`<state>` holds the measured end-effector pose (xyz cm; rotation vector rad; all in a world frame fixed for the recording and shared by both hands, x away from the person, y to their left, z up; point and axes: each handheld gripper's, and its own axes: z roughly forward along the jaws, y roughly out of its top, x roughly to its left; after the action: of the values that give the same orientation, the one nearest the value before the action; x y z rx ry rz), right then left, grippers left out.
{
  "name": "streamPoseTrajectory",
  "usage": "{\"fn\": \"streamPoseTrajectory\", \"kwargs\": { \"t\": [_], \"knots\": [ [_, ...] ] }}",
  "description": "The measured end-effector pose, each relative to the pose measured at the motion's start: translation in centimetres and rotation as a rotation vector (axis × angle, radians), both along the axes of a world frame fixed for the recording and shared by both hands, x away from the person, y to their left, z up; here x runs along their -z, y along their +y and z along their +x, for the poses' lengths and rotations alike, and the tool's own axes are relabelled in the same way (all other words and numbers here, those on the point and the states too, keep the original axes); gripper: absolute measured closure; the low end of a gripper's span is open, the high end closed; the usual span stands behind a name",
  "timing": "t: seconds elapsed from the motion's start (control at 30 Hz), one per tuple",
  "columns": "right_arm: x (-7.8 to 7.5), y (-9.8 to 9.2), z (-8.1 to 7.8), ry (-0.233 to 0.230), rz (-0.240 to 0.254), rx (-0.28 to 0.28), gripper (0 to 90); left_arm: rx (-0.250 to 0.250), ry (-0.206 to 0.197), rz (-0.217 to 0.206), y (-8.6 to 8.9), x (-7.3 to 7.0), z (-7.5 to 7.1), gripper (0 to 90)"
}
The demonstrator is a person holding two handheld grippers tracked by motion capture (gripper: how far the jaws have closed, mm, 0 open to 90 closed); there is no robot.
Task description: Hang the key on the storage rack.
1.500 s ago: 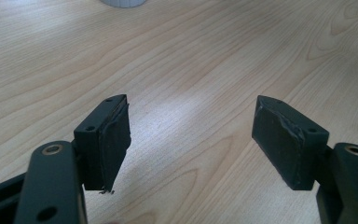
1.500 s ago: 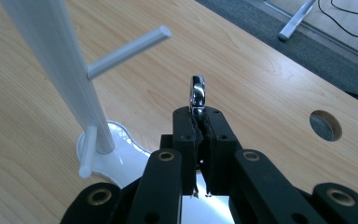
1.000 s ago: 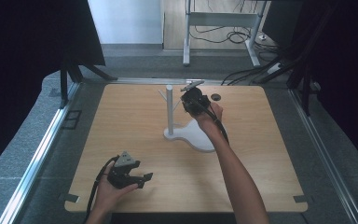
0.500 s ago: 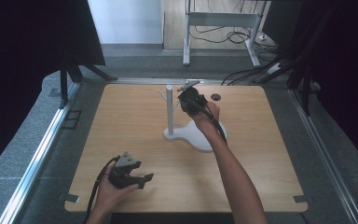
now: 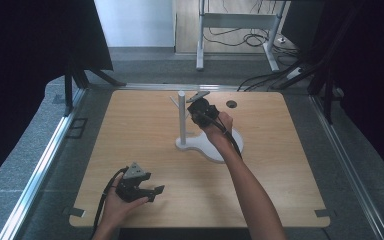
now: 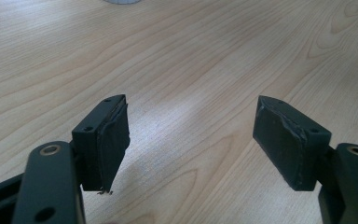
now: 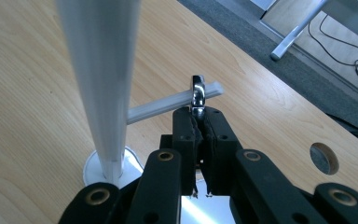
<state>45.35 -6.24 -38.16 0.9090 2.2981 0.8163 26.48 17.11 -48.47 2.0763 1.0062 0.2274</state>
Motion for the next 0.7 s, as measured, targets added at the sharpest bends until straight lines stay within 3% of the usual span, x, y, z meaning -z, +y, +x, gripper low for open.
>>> {"fn": "streamPoseTrajectory", "kwargs": {
  "t": [0.53,0.7],
  "knots": [
    [1.1,1.0,-1.4,0.025,-0.020,-0.060,79.8,-0.002,0.002,0.003,0.1,0.1,0.1,27.5],
    [1.0,0.3,-1.6,0.058,0.026,-0.060,71.8,-0.004,0.001,0.004,0.1,0.1,0.1,27.5]
  ]
}}
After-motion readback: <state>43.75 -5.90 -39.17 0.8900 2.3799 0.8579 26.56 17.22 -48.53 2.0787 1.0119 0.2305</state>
